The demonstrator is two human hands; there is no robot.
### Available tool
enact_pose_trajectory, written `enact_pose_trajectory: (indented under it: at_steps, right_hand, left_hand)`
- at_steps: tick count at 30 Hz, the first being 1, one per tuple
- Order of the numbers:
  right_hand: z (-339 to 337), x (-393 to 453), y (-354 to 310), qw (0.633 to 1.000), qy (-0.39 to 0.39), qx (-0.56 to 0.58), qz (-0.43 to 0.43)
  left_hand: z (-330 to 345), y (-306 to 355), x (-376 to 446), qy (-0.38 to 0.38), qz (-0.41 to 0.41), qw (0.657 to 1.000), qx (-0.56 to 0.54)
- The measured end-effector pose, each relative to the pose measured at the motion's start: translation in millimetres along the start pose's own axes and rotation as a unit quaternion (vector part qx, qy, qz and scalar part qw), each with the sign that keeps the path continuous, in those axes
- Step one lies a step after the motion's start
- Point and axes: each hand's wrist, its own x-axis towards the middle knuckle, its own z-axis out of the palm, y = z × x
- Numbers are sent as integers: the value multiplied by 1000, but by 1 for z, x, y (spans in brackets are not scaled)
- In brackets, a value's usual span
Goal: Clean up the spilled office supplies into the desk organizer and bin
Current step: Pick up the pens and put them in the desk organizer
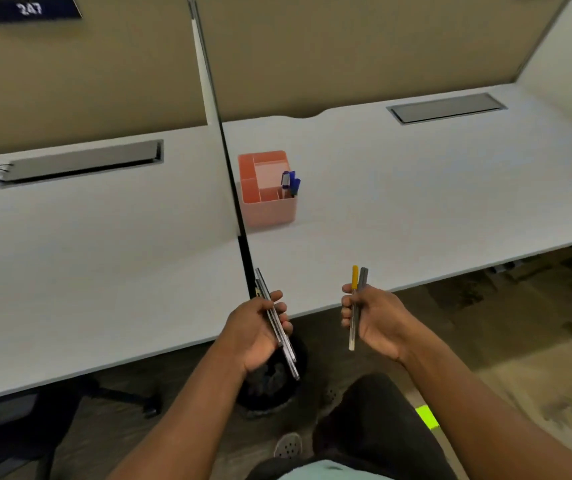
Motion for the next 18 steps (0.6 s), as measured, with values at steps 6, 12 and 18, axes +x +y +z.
enact_pose_trajectory:
  at_steps: [6, 12, 18]
  right_hand:
    - [17, 61, -27, 998, 67, -11, 15]
    - [40, 136, -73, 959, 36, -273, -70]
    - [56, 194, -132, 904, 10, -404, -141]
  left_hand:
    - [20, 32, 33, 13, 59, 998, 14]
    - [61, 90, 86, 44, 214, 958, 185]
    - [111, 165, 144, 115, 353, 870, 325]
